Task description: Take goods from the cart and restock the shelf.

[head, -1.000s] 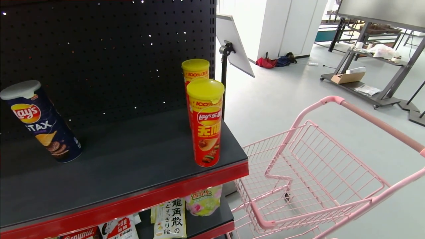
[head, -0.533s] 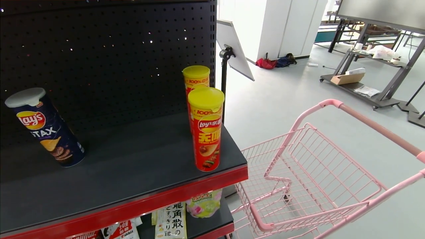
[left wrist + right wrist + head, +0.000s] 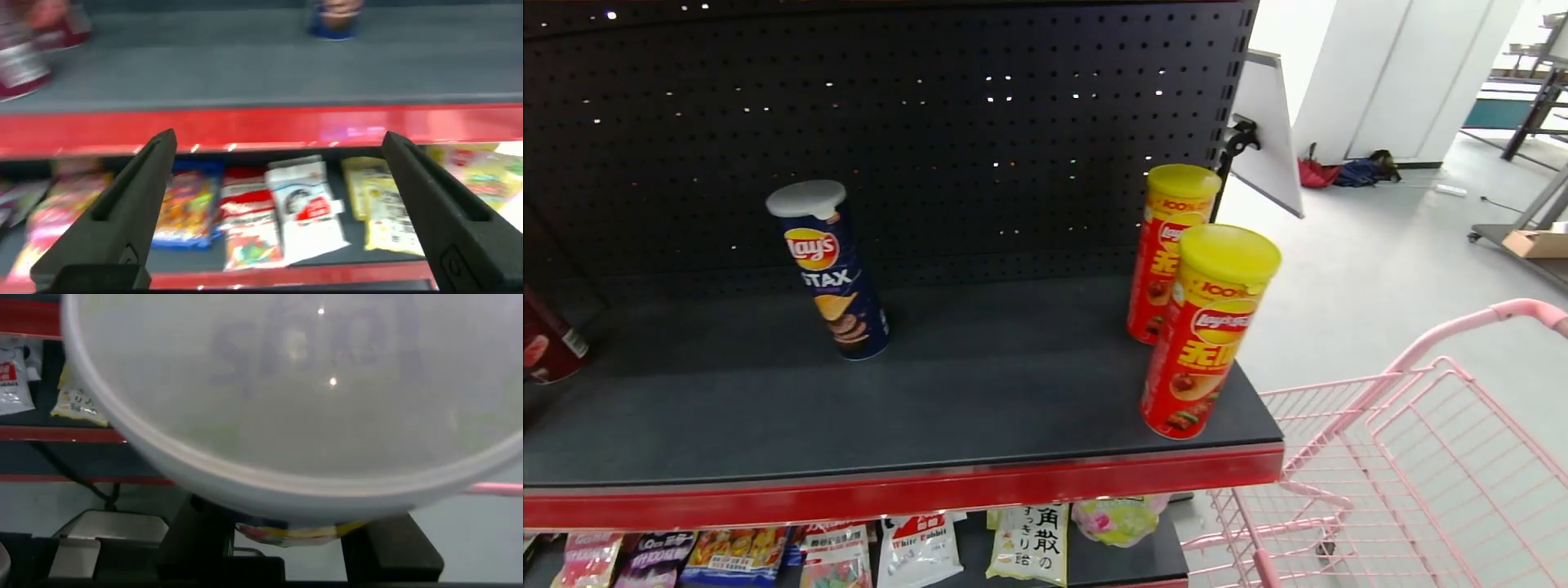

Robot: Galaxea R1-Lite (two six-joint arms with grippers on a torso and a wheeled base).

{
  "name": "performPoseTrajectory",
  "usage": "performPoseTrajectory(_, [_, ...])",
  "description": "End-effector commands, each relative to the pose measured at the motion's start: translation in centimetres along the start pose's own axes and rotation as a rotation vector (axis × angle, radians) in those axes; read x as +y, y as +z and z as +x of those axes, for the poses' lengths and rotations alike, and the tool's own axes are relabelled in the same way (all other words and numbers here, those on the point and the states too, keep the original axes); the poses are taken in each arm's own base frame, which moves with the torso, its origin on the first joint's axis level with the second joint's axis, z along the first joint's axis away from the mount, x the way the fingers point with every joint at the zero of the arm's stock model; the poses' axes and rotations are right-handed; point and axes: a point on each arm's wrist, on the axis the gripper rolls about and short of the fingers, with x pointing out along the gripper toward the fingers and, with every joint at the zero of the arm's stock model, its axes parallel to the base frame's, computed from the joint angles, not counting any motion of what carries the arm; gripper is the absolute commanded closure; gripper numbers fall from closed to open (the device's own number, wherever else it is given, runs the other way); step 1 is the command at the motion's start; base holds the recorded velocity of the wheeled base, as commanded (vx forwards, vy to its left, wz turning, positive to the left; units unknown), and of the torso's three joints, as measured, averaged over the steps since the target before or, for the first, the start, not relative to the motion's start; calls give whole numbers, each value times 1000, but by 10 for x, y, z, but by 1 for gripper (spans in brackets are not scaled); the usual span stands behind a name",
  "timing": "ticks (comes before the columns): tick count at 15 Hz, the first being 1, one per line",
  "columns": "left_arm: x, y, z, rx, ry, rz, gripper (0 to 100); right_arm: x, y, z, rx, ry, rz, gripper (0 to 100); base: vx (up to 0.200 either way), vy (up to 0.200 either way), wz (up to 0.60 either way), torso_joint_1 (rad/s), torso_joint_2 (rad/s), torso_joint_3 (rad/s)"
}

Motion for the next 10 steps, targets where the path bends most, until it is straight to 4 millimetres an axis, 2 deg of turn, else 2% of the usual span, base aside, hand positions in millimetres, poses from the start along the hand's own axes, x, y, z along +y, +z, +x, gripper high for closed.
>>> performPoseTrajectory(1, [0, 0, 0, 0, 1, 0, 0, 0, -3, 1, -19, -4, 7, 100, 0, 0, 0, 0, 0, 0])
performPoseTrajectory(3, [0, 0, 0, 0, 0, 0, 0, 2, -12, 5, -101, -3, 26, 100, 0, 0, 0, 0, 0, 0])
performPoseTrajectory(6, [0, 0, 0, 2, 1, 0, 0, 7, -38, 18, -238, -16, 51, 100, 0, 0, 0, 0, 0, 0])
performPoseTrajectory(9, [0, 0, 0, 0, 0, 0, 0, 8, -42, 19, -241, -13, 51, 100, -200, 0, 0, -1, 6, 1])
performPoseTrajectory(10, [0, 0, 0, 2, 0, 0, 0, 8, -42, 19, -241, -13, 51, 100, 0, 0, 0, 0, 0, 0])
